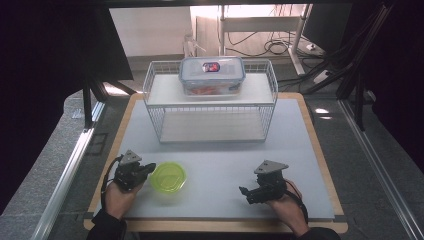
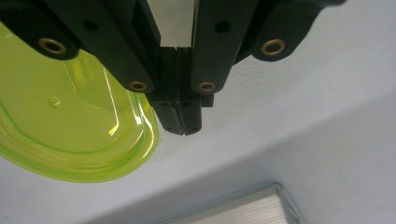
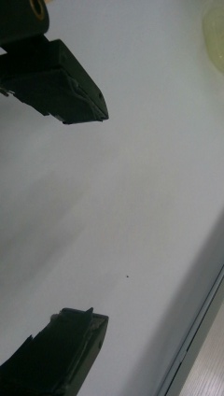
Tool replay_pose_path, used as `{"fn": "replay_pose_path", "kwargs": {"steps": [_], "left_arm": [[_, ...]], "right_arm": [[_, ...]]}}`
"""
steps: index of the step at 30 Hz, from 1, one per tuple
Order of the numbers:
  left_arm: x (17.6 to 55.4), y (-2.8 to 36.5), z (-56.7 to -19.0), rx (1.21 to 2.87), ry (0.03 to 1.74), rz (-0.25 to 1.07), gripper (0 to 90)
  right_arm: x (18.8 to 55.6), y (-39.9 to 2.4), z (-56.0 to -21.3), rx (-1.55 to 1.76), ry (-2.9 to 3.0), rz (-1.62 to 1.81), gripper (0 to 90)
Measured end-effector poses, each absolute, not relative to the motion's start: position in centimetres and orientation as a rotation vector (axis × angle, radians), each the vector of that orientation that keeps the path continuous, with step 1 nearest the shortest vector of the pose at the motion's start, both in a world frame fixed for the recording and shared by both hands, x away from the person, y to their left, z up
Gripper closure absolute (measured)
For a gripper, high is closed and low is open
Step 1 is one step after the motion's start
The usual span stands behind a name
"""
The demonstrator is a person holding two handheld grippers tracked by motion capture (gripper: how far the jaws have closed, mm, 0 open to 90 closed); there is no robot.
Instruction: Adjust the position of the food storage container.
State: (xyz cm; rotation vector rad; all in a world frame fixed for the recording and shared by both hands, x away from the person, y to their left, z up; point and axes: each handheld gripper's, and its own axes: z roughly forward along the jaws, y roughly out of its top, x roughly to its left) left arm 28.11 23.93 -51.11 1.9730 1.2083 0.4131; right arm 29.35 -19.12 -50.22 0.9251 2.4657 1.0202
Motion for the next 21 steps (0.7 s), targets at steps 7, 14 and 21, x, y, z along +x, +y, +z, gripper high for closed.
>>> {"fn": "replay_pose_path", "kwargs": {"steps": [7, 14, 21], "left_arm": [[27.9, 25.5, -51.4, 1.955, 1.230, 0.394, 89.5], [27.4, 25.6, -52.8, 2.028, 1.214, 0.273, 89.5], [26.9, 24.1, -53.3, 2.122, 1.173, 0.217, 89.6]], "right_arm": [[29.3, -19.2, -50.1, 0.931, 2.457, 1.026, 3.5], [29.4, -19.2, -50.1, 0.933, 2.451, 1.024, 3.5], [29.3, -19.2, -50.1, 0.934, 2.448, 1.024, 3.5]]}}
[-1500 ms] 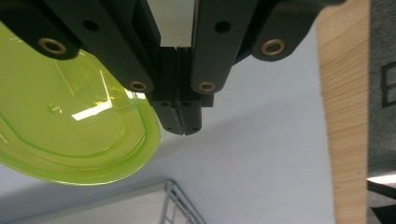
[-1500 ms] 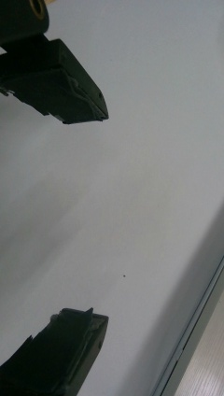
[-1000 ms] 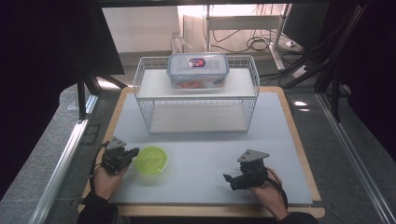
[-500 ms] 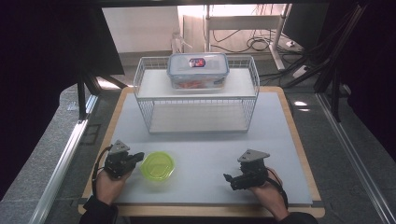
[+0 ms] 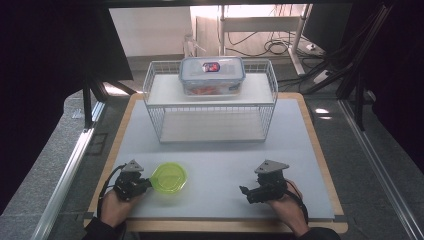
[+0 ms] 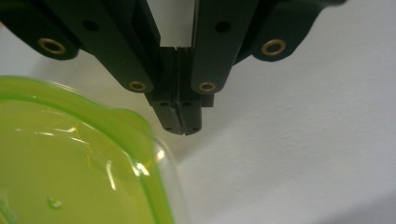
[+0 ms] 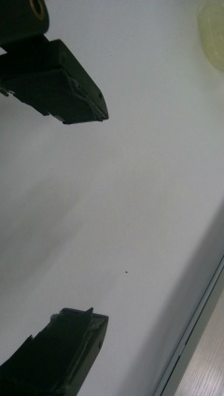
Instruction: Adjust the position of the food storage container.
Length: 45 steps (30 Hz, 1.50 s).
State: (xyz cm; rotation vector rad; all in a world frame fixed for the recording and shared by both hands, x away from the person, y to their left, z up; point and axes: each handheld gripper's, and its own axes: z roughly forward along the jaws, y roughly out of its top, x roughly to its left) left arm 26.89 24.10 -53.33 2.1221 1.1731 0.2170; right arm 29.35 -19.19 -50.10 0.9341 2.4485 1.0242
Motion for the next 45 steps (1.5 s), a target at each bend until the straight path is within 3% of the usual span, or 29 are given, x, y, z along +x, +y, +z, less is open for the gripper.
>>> {"fn": "replay_pose_path", "kwargs": {"steps": [19, 45], "left_arm": [[26.1, 19.1, -53.3, 2.247, 1.014, 0.170, 89.2], [27.9, 11.2, -53.0, 2.293, 0.822, 0.162, 88.7]], "right_arm": [[29.1, -19.0, -49.9, 0.929, 2.455, 1.033, 3.5], [29.4, -19.8, -50.3, 0.960, 2.472, 1.024, 3.5]]}}
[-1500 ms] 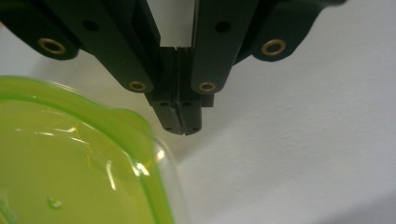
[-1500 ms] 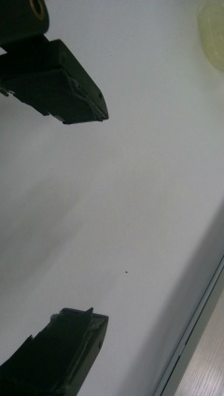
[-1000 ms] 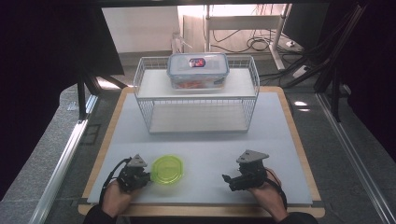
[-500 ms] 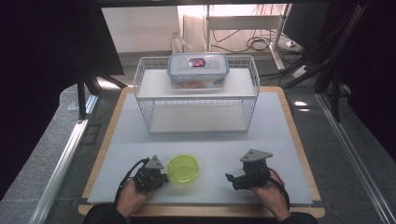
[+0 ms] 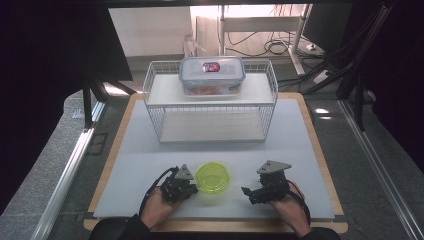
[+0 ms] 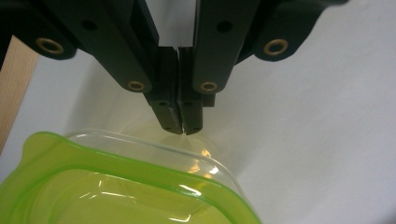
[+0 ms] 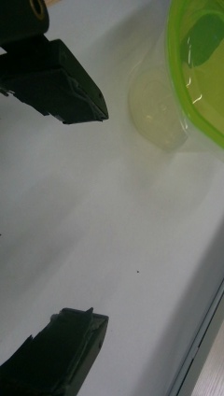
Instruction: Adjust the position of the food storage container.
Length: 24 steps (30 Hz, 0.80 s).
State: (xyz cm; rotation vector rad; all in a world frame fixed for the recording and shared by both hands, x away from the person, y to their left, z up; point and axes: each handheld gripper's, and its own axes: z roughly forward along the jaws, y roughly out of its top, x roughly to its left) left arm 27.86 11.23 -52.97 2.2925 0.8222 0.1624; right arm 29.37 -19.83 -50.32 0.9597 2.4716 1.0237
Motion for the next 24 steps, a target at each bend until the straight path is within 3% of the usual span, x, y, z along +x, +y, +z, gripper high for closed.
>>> {"fn": "replay_pose_path", "kwargs": {"steps": [4, 9, 21, 24], "left_arm": [[27.9, 11.3, -52.8, 2.287, 0.822, 0.173, 87.6], [27.8, 12.1, -52.4, 2.270, 0.839, 0.215, 77.3], [26.4, 14.8, -51.5, 2.202, 0.821, 0.369, 32.9], [26.1, 15.3, -51.4, 2.179, 0.818, 0.378, 25.5]], "right_arm": [[29.4, -19.8, -50.3, 0.956, 2.474, 1.026, 3.5], [29.5, -20.0, -50.3, 0.953, 2.473, 1.045, 3.3], [29.5, -20.2, -50.0, 0.961, 2.472, 1.115, 0.7], [29.5, -20.2, -49.9, 0.964, 2.470, 1.122, 0.7]]}}
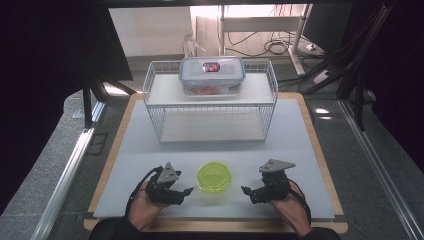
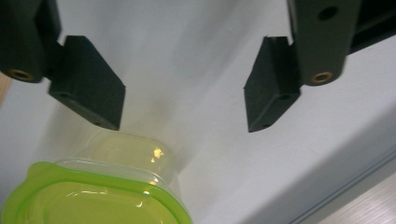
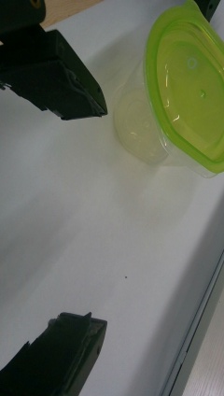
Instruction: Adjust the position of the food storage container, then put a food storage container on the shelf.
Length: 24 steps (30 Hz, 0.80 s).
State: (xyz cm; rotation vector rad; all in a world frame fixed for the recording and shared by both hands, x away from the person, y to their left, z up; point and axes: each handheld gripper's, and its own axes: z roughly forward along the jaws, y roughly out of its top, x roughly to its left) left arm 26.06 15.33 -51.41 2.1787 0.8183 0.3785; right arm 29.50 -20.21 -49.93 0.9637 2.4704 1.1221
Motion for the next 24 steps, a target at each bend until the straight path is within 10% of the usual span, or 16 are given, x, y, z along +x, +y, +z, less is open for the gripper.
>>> {"fn": "replay_pose_path", "kwargs": {"steps": [9, 24], "left_arm": [[24.4, 17.1, -51.6, 2.115, 0.805, 0.424, 7.9], [24.3, 17.7, -52.1, 2.100, 0.806, 0.432, 4.8]], "right_arm": [[29.5, -20.2, -49.9, 0.925, 2.460, 1.125, 0.0], [30.0, -20.0, -49.8, 1.015, 2.464, 1.199, 0.6]]}}
